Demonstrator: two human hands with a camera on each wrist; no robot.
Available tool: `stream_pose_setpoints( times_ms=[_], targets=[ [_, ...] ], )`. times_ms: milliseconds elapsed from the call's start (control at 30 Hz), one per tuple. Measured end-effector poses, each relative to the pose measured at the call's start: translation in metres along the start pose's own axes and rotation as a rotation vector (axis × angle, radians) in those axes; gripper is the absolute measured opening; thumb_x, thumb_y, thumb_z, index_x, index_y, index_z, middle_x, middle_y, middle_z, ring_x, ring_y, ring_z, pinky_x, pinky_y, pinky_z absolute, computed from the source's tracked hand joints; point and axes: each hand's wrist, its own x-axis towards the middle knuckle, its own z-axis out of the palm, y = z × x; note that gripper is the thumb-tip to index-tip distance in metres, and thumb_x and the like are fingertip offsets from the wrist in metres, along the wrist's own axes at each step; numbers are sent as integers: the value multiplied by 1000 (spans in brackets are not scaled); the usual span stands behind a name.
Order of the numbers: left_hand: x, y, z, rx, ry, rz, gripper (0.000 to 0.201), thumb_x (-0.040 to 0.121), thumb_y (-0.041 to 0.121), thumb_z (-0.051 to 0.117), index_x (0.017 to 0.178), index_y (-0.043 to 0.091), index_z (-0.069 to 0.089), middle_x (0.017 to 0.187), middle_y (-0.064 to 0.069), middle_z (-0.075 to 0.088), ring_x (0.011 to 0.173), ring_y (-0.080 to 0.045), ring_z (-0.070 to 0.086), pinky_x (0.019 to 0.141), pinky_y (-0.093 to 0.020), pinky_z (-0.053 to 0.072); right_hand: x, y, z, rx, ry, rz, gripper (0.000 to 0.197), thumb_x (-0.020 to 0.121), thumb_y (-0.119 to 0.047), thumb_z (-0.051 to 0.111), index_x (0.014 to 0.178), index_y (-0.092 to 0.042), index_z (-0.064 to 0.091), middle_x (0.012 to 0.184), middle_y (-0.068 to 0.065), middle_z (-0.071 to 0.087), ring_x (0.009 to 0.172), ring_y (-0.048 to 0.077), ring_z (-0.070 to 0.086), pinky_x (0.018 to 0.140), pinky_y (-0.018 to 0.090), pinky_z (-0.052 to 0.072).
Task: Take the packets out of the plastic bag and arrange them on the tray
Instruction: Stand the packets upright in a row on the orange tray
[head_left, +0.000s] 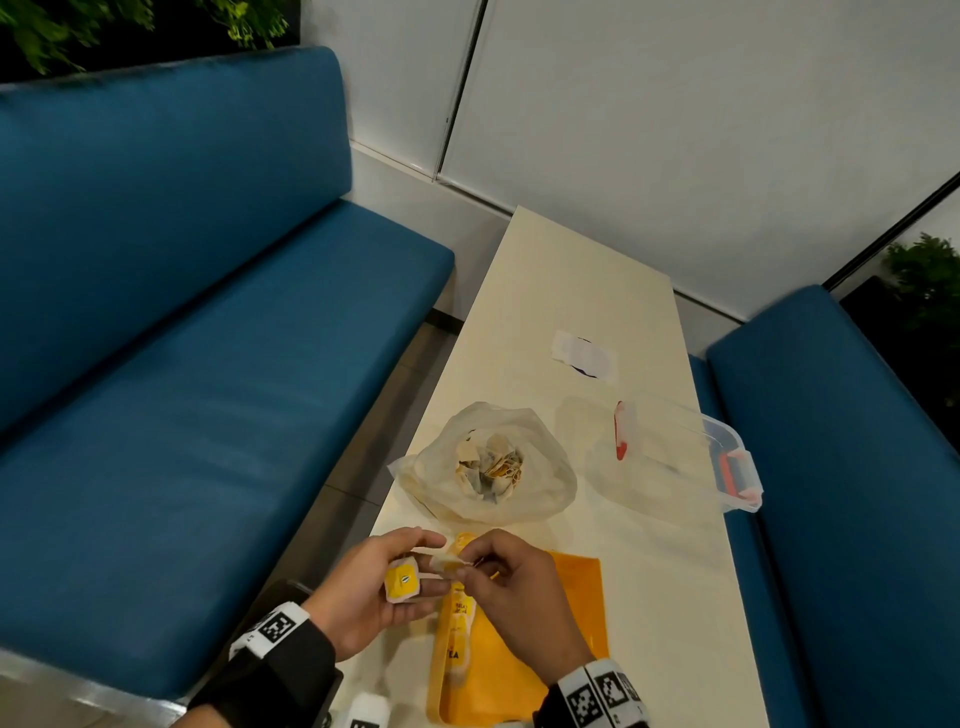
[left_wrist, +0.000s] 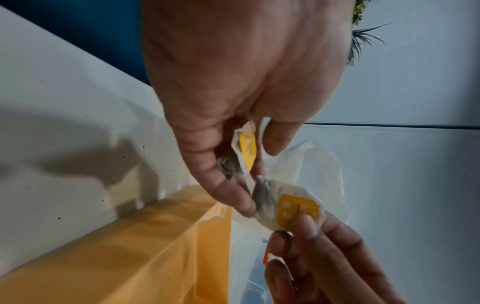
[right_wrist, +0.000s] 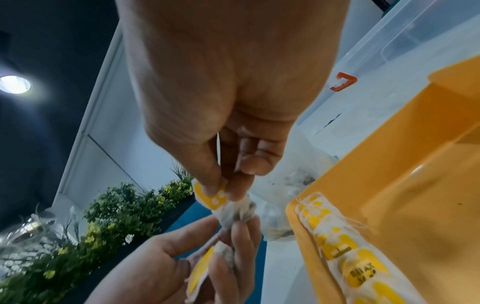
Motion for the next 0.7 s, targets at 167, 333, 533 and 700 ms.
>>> stream_pose_setpoints(
  times_ms=[167, 333, 533, 700],
  targets=[
    [0, 1, 0, 274, -92, 148, 41, 74, 14, 74, 114, 25, 77, 108, -6, 68, 87, -19, 61, 64, -27, 46, 4, -6, -8, 111, -17, 65, 11, 82, -11, 78, 80, -17, 68, 75, 12, 70, 64, 21, 66, 60, 23, 51],
    [4, -5, 3, 609, -14, 358, 4, 89, 25, 78, 91, 27, 79, 100, -3, 75, 75, -2, 57, 64, -21, 43, 6, -6, -11, 156, -2, 87, 9, 85, -8, 76, 84, -6, 67, 66, 9, 70, 59, 16, 65, 53, 19, 46],
    [5, -12, 10, 631, 45, 483, 5, 87, 25, 79, 84, 21, 79, 89, 0, 74, 71, 4, 60, 61, -14, 47, 1, -5, -10, 187, -11, 148, 6, 84, -8, 75, 87, -7, 70, 68, 6, 72, 58, 12, 63, 52, 18, 43],
    [8, -19, 2, 644, 88, 410, 20, 84, 31, 82, 102, 28, 74, 88, -3, 72, 67, -2, 63, 57, -16, 48, -8, 11, -16, 161, -2, 215, 4, 87, -3, 71, 87, -1, 68, 62, 6, 70, 52, 11, 61, 49, 27, 42]
  ],
)
